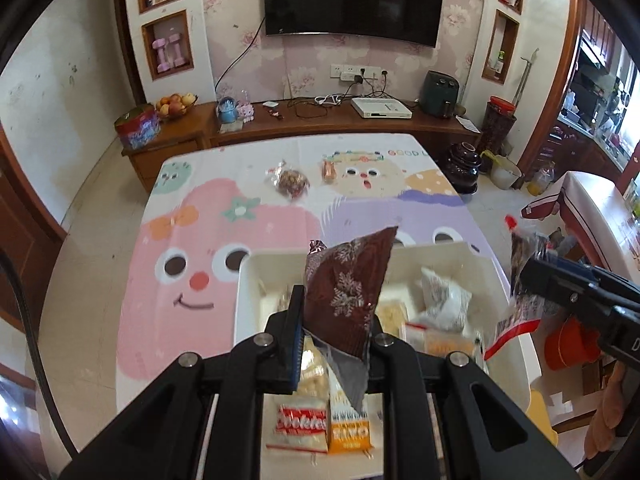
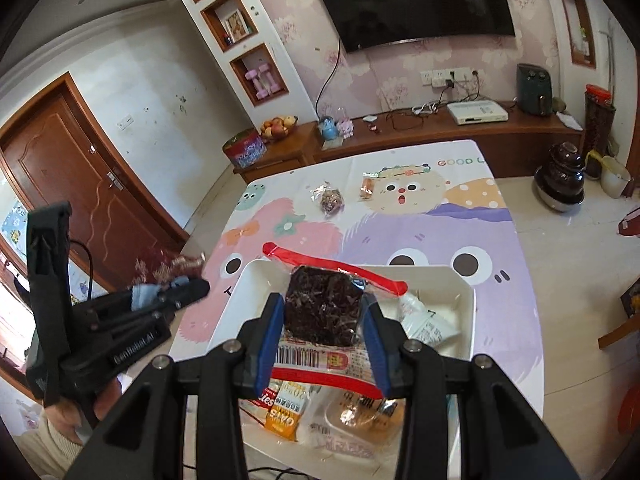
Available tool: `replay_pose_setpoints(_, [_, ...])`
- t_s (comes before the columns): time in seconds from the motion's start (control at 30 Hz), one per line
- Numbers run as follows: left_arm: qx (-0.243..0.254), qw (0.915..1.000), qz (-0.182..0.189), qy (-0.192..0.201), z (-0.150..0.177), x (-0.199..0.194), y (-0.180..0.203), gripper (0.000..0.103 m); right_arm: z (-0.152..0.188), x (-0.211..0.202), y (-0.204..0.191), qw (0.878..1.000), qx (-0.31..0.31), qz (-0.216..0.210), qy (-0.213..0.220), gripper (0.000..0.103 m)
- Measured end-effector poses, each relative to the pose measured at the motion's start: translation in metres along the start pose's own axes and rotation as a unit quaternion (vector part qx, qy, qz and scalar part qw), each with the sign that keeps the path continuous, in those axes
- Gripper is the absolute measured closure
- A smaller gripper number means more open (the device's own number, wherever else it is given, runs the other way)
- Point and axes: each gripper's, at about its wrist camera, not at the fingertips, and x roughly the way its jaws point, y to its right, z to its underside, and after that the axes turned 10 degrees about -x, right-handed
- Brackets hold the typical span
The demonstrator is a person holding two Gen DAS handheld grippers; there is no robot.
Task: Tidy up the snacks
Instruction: 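Carry both held packets over the white tray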
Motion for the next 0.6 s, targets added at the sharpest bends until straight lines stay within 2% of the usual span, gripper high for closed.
replay_pose_setpoints(0.27, [-0.009,0.9995,-0.03,-0.003,0.036,0.006,-0.008,0.089,0.023,0.006,-0.015,1.0,-0.014,0.008,-0.005,0.063])
replay_pose_setpoints(0.6, [-0.008,0.9988,-0.048,-0.005,0.046,0.013,-0.011,0.088,0.035,0.023,-0.027,0.999,-0.031,0.013,-0.03,0.063])
